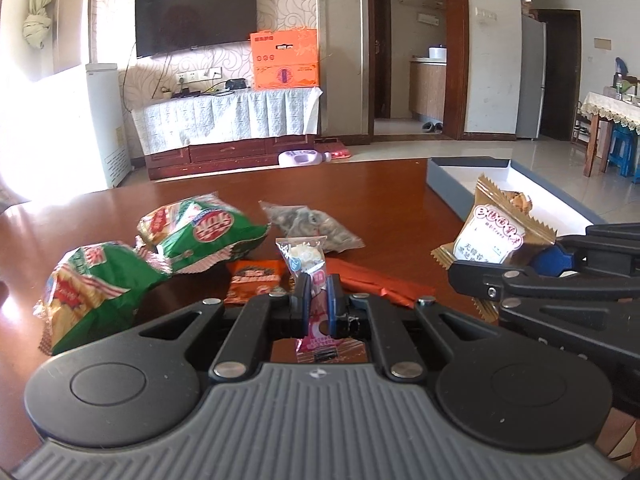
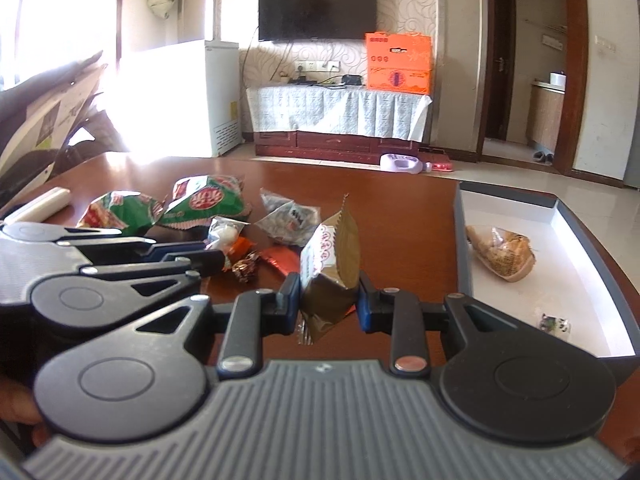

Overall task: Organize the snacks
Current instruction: 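Carry the lollipop packet and pastry packet toward the white box with both grippers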

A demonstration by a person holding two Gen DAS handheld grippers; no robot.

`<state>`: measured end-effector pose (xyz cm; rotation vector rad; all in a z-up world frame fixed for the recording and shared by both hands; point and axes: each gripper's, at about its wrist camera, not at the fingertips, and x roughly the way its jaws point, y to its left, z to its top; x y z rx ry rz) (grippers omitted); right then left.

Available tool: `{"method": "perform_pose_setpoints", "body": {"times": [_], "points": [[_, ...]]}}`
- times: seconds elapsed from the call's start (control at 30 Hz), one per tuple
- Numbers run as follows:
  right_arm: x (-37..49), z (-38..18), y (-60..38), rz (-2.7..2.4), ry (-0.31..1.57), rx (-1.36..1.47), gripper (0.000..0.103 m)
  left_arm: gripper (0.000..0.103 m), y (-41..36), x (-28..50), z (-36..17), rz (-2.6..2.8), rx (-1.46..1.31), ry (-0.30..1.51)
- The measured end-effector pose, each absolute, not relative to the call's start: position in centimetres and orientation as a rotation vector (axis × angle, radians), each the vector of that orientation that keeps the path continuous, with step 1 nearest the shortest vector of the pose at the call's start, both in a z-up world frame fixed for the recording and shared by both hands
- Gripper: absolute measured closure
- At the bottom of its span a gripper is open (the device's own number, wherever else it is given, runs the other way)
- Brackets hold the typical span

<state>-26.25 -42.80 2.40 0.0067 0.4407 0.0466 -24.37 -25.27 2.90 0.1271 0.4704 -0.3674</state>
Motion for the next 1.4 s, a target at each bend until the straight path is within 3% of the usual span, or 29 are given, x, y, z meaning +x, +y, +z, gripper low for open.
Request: {"method": "perform_pose_setpoints", "body": {"times": [1.4], "points": [[-27.0,2.8,-50.7,-0.188,0.363,0.105,0.072,0.092,-35.2,-23.0,3.9,-0.586,0.170,0.425]]}}
